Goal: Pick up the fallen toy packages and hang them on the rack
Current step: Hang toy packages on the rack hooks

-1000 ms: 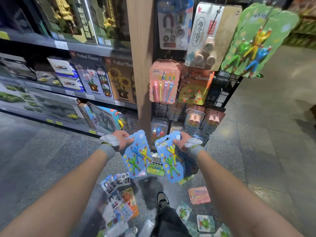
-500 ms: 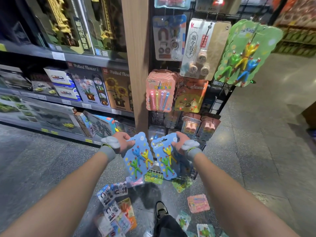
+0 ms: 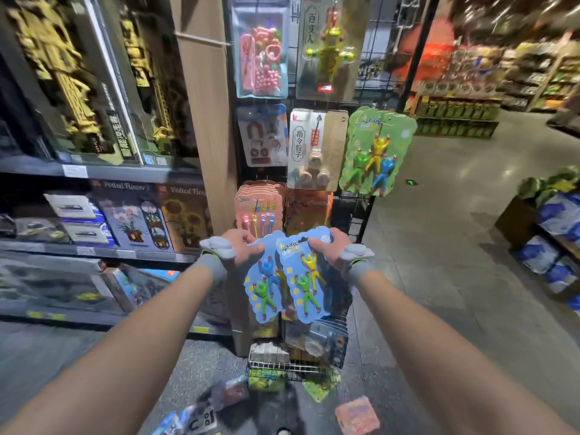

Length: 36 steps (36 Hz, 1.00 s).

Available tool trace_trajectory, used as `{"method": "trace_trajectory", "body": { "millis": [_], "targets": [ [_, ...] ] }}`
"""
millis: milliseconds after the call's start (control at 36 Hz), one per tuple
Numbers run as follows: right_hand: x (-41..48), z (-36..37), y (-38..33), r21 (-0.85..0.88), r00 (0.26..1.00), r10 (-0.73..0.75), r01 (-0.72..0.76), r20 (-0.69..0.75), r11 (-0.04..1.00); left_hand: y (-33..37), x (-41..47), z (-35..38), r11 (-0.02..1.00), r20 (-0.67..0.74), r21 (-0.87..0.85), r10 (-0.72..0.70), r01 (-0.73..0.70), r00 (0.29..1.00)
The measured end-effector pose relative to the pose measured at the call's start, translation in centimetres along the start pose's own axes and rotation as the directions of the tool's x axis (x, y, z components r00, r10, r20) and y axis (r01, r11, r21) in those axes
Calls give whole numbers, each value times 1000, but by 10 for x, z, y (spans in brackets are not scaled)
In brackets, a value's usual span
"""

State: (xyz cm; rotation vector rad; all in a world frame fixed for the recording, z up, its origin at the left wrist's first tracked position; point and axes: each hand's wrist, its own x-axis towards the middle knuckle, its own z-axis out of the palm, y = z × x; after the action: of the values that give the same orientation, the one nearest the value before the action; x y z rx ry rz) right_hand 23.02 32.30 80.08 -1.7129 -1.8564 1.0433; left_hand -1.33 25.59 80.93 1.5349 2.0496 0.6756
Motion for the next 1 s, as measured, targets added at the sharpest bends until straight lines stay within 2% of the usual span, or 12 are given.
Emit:
{"method": "trace_trajectory", "body": {
  "millis": [278, 472, 694, 1000],
  "targets": [
    [-25, -63, -35, 123, 986, -118, 132, -115, 984, 72, 14, -16, 985, -65, -96, 137, -143, 988],
    [-29, -73, -32, 67, 989, -77, 86, -125, 994, 84, 9, -22, 974, -61, -74, 208, -213, 976],
    [-19, -76, -12, -17, 992, 33, -35, -120, 999, 62, 14, -24, 985, -56, -17, 169, -170, 984],
    [0, -86, 2, 75, 963, 137, -123, -231, 990, 67, 33, -27, 982, -38, 30, 188, -186, 982]
  ]
}}
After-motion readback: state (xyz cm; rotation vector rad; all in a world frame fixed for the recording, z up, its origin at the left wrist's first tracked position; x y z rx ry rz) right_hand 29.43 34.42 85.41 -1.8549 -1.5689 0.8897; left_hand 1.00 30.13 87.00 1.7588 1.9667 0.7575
